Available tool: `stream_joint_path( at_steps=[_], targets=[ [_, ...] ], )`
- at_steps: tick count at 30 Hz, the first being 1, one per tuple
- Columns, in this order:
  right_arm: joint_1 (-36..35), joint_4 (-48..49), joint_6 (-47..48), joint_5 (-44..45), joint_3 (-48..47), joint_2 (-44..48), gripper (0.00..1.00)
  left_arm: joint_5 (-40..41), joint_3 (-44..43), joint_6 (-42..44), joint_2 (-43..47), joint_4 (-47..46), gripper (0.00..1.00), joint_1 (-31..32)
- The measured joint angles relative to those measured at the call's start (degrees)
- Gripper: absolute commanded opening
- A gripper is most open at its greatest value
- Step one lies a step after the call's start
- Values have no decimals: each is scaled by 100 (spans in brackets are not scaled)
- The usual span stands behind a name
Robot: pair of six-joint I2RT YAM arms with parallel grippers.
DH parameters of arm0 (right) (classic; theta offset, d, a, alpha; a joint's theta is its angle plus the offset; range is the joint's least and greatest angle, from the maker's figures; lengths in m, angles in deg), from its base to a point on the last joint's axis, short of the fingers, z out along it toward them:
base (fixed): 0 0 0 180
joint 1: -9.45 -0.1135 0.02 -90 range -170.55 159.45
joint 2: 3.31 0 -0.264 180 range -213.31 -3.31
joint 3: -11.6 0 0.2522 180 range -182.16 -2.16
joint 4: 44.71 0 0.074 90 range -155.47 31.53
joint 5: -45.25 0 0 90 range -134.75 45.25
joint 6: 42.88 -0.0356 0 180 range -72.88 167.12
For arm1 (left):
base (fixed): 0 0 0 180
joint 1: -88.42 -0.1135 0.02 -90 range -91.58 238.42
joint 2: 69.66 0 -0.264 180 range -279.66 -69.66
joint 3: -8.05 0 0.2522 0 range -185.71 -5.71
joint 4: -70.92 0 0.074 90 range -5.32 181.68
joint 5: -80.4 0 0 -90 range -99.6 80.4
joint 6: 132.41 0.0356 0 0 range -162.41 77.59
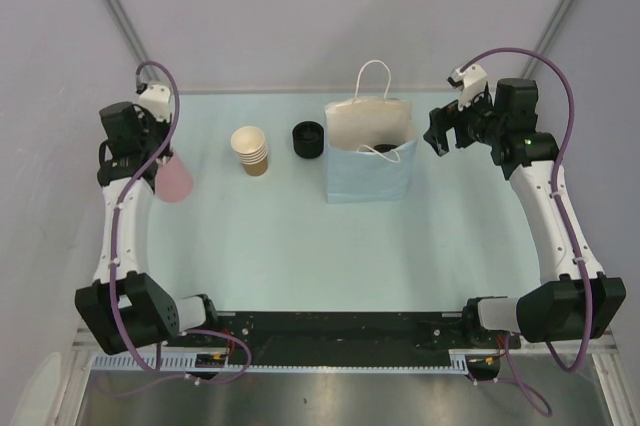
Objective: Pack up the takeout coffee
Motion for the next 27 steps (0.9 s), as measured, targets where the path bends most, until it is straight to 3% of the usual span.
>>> stream_joint_path(
  at_steps=[11, 27],
  targets=[
    [0, 0, 0, 2, 0, -2, 99, -105, -160, 0, 472, 293, 1, -37],
    [31, 0, -2, 2, 0, -2, 99, -634, -1506, -297, 1029, 605, 3, -42]
  ],
)
